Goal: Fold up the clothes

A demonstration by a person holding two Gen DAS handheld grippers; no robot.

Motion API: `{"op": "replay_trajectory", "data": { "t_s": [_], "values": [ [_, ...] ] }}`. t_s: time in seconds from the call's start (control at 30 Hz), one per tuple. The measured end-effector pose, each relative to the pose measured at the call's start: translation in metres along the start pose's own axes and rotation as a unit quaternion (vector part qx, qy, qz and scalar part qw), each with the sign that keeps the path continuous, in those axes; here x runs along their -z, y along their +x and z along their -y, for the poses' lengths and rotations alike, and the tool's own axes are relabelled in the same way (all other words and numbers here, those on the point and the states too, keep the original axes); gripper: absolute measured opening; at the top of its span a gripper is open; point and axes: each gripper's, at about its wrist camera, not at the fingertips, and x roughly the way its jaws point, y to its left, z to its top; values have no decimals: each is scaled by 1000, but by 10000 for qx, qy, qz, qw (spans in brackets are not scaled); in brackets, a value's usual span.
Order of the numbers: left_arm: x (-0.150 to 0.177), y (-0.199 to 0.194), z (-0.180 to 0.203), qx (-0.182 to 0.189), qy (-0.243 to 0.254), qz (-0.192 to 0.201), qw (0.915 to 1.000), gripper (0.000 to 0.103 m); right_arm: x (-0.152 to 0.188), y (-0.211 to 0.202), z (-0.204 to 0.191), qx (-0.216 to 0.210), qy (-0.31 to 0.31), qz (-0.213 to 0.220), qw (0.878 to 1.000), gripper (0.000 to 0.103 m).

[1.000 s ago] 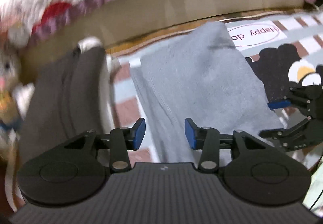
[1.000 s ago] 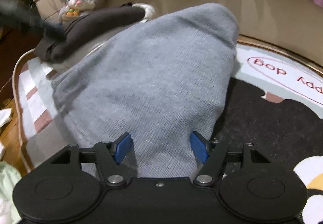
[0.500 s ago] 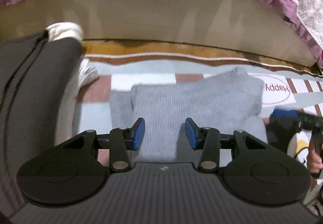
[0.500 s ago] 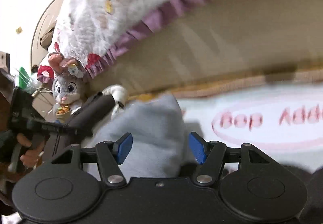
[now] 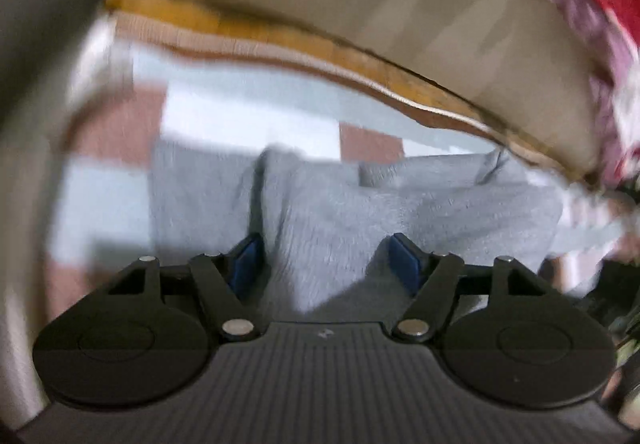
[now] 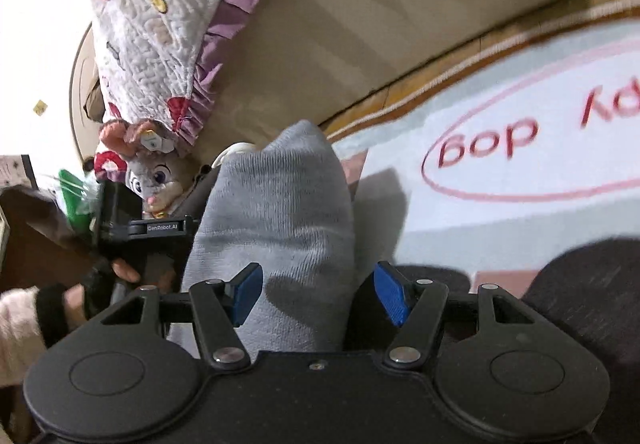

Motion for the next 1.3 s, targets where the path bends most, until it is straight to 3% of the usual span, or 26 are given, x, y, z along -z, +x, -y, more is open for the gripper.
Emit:
{"op": "replay_trajectory", "data": {
  "t_s": [0.07,0.1,0.13,0.17,0.23,0.33,0.43,0.57,0.63,0.67,0.77,0.83,1.0,1.07,1.13,1.23,1.3],
  "values": [
    [6,-3,-5,173,-296,103,9994,66,2,4,3,-55,65,-49,10000,68],
    [9,-6,-4,205,-303,142,9992,44,3,6,1,-72,44,-78,9999,68],
    [12,-10,5,113,13,149,9998,21,5,7,-1,-80,16,-101,9999,68],
    [18,-15,16,3,356,215,9991,6,6,8,-3,-70,-27,-117,9999,68],
    [35,-34,46,-296,1161,615,9909,6,8,10,-7,-26,-133,-148,9998,68],
    [62,-63,89,-689,2254,1205,9643,5,11,9,-15,180,-421,-139,9989,68],
    [89,-95,115,-609,2778,1718,9432,5,10,4,-24,485,-792,-37,9957,68],
    [143,-105,155,-756,4173,1969,8840,5,4,-11,-29,624,-922,284,9934,68],
    [169,-97,169,-682,4575,1887,8663,5,-1,-19,-31,542,-916,439,9934,68],
    [181,-92,175,-626,4696,1821,8616,6,-2,-21,-32,485,-895,484,9936,68],
    [198,-70,182,-403,4511,1509,8787,6,-6,-25,-32,245,-743,492,9957,69],
    [205,-58,185,-338,4426,1412,8849,6,-7,-24,-32,-41,-553,399,9977,69],
    [214,-47,191,-525,4590,1327,8769,10,-8,-20,-34,-703,-101,164,9973,69],
    [218,-49,191,-629,4692,1349,8704,11,-2,-13,-36,-674,-82,56,9977,69],
    [217,-58,188,-711,4645,1407,8714,18,1,-7,-38,-615,-83,-15,9981,69],
    [212,-74,180,-835,4386,1570,8809,35,-7,0,-43,-552,-95,63,9984,69],
    [210,-76,176,-897,4378,1588,8804,58,-12,4,-46,-509,-103,116,9986,69]
  ]
}}
